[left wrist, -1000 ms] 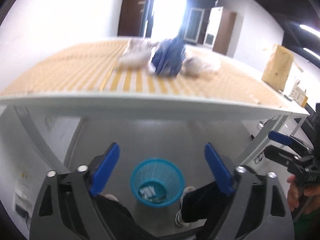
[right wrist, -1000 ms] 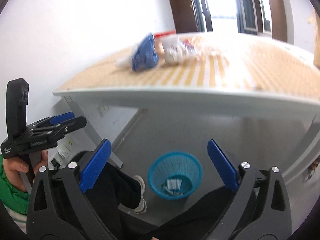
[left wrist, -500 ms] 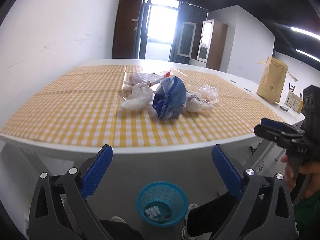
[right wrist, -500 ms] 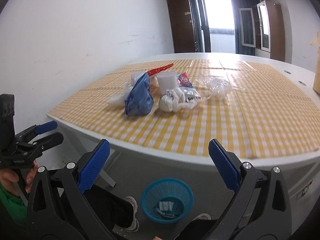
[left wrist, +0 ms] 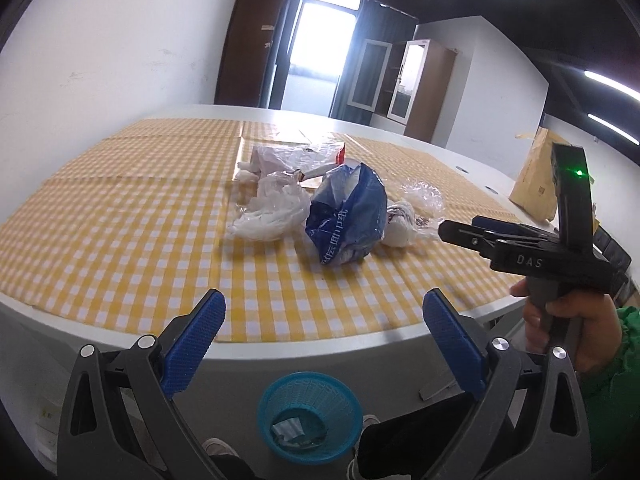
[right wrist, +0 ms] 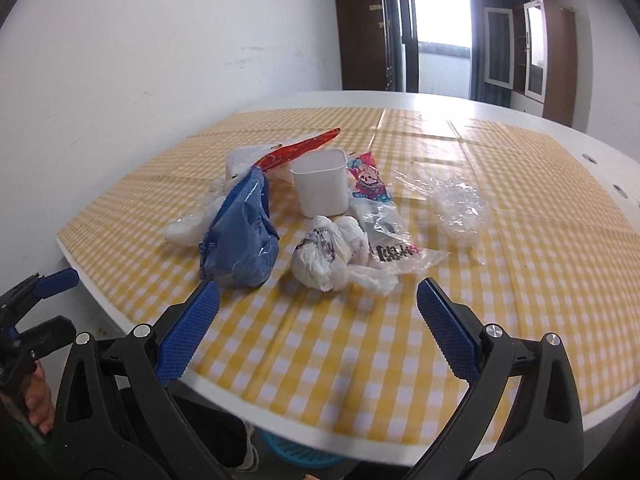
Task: Collect trash
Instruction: 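Grasp the blue plastic bag with the left gripper while the right gripper grasps the white crumpled bag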
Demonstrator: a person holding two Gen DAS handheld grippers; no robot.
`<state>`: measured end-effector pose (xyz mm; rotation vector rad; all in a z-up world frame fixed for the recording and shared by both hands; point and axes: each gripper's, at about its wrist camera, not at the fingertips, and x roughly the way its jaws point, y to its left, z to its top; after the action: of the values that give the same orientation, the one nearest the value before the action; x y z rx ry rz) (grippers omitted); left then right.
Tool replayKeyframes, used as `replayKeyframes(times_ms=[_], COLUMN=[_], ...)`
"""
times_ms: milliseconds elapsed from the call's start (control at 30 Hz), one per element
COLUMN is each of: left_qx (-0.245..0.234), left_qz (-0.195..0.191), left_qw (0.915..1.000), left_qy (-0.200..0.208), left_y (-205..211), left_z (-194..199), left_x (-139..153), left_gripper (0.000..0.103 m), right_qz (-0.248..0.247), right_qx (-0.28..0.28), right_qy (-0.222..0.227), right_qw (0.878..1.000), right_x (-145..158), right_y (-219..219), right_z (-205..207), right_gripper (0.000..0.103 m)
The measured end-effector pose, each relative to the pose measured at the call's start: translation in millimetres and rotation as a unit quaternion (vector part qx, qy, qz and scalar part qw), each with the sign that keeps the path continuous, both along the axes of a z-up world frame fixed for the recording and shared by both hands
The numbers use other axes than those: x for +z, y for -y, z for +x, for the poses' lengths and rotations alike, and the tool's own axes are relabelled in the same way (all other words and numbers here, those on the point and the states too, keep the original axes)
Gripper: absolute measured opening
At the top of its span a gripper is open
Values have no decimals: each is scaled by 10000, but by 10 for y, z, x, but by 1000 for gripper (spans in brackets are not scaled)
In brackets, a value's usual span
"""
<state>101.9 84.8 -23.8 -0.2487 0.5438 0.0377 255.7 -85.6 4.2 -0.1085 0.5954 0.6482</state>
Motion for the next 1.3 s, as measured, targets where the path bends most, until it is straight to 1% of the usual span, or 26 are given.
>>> replayKeyframes(times_ms=[100,167,267,367,433,500,533,600,633,700,733,800,833,900,967,1000,1067,1100,1133,1167,1233,1300], left_qx=[-78,-135,-143,-135,-161,-204,-265,-429,-468,-516,-538,-595,-618,-618,-582,-623,-687,-642,-564,-478,-460,-489], left_qz=[-32,13,102,39,-14,-37,-41,23,58,82,96,186,229,268,319,323,292,270,234,164,46,60], left_qw=[9999,9998,9995,9994,9990,9985,9981,9970,9966,9957,9954,9949,9947,9943,9927,9921,9923,9930,9939,9950,9958,9959], left_qy=[-93,-173,-245,-309,-408,-511,-559,-647,-677,-762,-789,-793,-789,-830,-1010,-1036,-985,-955,-913,-857,-795,-763], left_y=[0,4,-6,-43,-63,-53,-42,-16,-9,-5,6,46,70,102,133,153,182,174,157,128,106,128], left_z=[111,193,318,447,562,679,730,827,869,957,999,1076,1108,1198,1297,1319,1303,1282,1259,1219,1164,1102], left_x=[-13,-19,-7,19,13,4,-5,-30,-42,-79,-89,-97,-101,-123,-171,-182,-184,-182,-172,-158,-145,-134], left_gripper=[97,96,96,96,96,95,92,91,90,89,88,88,87,81,62,56,21,14,3,1,1,0], right_qz=[-79,-135,-219,-361,-406,-524,-573,-560,-546,-532,-553,-608,-626,-627,-605,-594,-512,-438,-363,-299,-148,-54], right_qx=[-3,-7,13,-37,19,64,65,87,110,203,262,339,350,325,326,322,302,291,276,255,215,223], right_qy=[-13,-13,-67,-93,-150,-188,-221,-323,-372,-454,-486,-525,-530,-540,-544,-545,-560,-564,-564,-567,-569,-549], right_qw=[10000,9999,9997,9993,9991,9984,9981,9979,9978,9973,9969,9962,9960,9960,9961,9962,9967,9970,9974,9976,9980,9982], right_x=[-10,-11,-2,-1,-12,-41,-62,-86,-94,-115,-131,-158,-169,-173,-174,-171,-167,-162,-153,-143,-129,-113], right_y=[-104,-164,-235,-277,-314,-367,-383,-379,-376,-372,-382,-398,-406,-388,-360,-346,-286,-238,-188,-144,-52,12], right_z=[128,202,326,424,473,527,568,637,660,693,706,706,700,684,654,645,602,567,536,516,451,373], right_gripper=[93,93,89,89,86,81,80,72,70,62,59,50,49,46,45,45,44,44,44,43,43,43])
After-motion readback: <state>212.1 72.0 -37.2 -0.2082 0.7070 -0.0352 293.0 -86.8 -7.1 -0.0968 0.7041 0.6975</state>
